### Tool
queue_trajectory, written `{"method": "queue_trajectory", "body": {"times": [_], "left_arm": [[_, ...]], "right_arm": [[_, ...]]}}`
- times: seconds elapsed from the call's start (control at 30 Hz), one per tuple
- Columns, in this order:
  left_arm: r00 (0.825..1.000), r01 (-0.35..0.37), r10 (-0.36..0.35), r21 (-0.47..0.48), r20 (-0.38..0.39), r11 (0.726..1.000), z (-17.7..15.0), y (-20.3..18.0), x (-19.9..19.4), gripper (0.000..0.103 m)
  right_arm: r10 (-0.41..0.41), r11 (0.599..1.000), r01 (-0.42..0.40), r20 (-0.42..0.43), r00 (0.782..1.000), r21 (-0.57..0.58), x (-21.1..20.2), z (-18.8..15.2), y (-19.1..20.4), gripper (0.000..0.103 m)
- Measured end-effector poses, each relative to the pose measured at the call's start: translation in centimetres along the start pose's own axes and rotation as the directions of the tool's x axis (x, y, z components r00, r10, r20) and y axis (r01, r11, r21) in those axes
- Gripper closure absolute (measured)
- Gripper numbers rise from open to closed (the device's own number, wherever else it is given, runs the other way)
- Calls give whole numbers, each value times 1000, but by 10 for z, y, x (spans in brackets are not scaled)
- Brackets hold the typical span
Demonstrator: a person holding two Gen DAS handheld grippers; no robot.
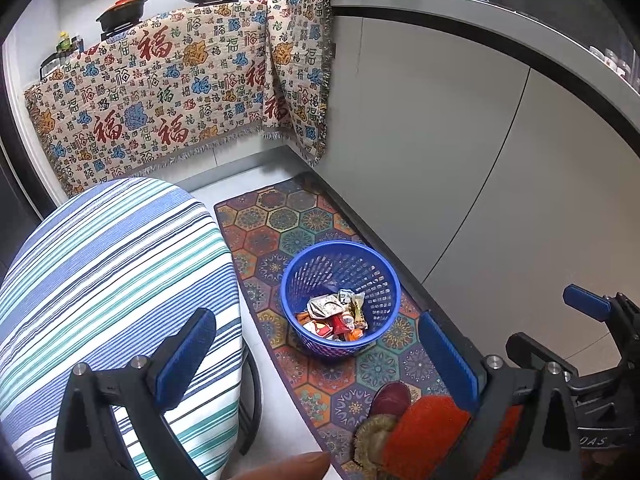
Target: Collect trash
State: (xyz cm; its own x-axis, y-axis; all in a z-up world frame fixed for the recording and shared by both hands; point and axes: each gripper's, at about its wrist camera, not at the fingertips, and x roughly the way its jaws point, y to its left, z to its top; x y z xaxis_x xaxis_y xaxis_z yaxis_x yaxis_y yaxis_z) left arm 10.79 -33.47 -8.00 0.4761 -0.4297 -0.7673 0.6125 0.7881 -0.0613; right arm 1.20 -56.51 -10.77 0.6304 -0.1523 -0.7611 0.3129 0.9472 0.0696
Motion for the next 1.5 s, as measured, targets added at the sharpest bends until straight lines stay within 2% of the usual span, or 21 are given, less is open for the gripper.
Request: {"method": "queue_trajectory", "body": {"times": [1.5], "left_arm": [[1000,-15,15,12,-14,1000,-5,8,2,0]], "right_arm": [[4,1000,-4,-16,1000,-11,2,-1,6,0]]}}
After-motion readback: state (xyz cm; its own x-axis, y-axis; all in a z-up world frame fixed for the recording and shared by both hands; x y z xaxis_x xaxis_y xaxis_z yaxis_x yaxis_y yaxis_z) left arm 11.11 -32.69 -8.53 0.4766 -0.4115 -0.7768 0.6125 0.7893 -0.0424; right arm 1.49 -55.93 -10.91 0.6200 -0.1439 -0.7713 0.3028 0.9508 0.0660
